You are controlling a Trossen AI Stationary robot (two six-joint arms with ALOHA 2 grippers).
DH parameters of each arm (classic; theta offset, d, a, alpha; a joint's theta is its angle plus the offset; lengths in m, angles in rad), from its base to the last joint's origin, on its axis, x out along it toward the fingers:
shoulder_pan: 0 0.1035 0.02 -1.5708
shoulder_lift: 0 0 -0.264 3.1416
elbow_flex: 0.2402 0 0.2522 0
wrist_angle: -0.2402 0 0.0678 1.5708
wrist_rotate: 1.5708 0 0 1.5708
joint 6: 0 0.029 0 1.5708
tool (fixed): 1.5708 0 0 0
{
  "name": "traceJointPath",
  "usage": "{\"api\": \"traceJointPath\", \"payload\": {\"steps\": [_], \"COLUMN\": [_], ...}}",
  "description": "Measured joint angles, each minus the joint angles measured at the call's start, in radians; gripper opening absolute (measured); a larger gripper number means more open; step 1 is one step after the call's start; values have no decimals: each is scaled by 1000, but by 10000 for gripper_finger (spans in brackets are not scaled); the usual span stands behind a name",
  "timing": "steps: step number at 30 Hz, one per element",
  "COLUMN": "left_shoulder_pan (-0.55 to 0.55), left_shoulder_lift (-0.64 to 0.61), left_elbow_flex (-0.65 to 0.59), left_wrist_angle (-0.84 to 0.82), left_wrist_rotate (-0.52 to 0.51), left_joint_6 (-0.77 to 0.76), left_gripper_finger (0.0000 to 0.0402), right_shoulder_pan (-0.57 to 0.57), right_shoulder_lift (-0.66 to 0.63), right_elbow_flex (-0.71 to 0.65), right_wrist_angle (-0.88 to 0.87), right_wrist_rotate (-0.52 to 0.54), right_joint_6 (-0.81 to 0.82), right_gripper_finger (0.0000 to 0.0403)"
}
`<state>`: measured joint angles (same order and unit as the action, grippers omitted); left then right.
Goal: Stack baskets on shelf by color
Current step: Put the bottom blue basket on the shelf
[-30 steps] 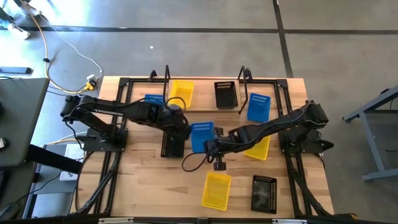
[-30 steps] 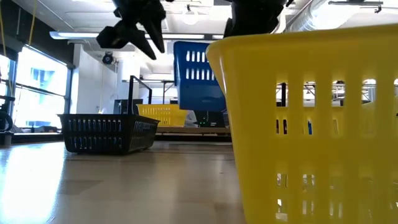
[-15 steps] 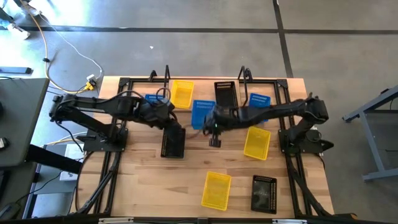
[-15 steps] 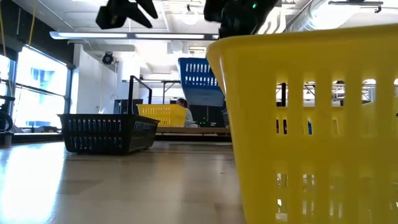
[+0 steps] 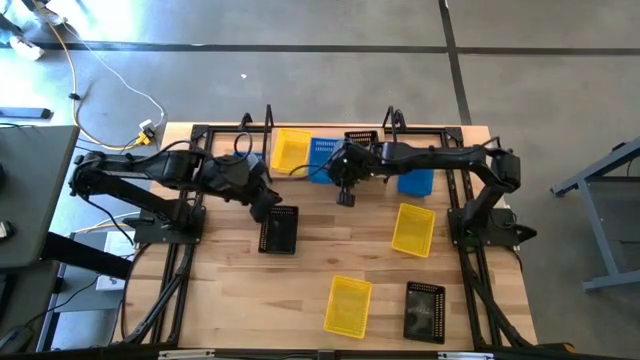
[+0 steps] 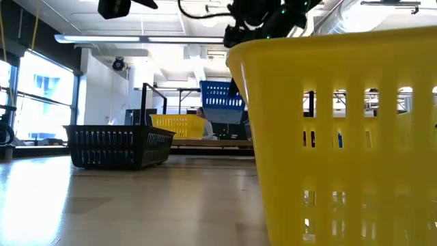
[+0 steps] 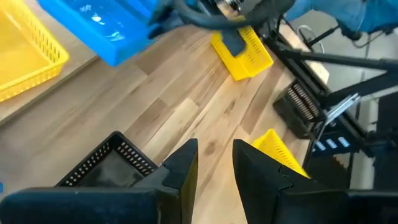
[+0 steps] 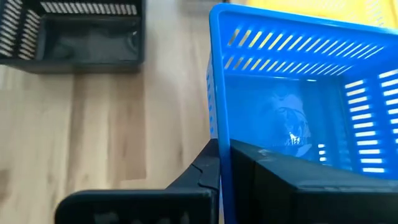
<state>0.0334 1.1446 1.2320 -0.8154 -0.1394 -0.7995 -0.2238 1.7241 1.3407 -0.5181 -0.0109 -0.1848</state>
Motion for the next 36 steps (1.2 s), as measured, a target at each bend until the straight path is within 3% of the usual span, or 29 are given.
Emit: {"api": "traceJointPath", "payload": {"steps": [22,36], "left_shoulder_pan": [49,123], "left_shoulder_lift": [24,24], "left_elbow_flex": [0,0], "left_wrist_angle": [-11,-10], "left_wrist_rotate": [0,1], "left_joint_6": [45,45], "left_gripper_finger": [90,90], "right_shoulder_pan": [-164,-161], "right_shoulder_lift": [108,115], "right_elbow_flex": [0,0], "right_wrist_angle": [74,45], "right_wrist_rotate": [-77,-95], "right_joint_6": [-138,-139], "right_gripper_finger": [0,4]}}
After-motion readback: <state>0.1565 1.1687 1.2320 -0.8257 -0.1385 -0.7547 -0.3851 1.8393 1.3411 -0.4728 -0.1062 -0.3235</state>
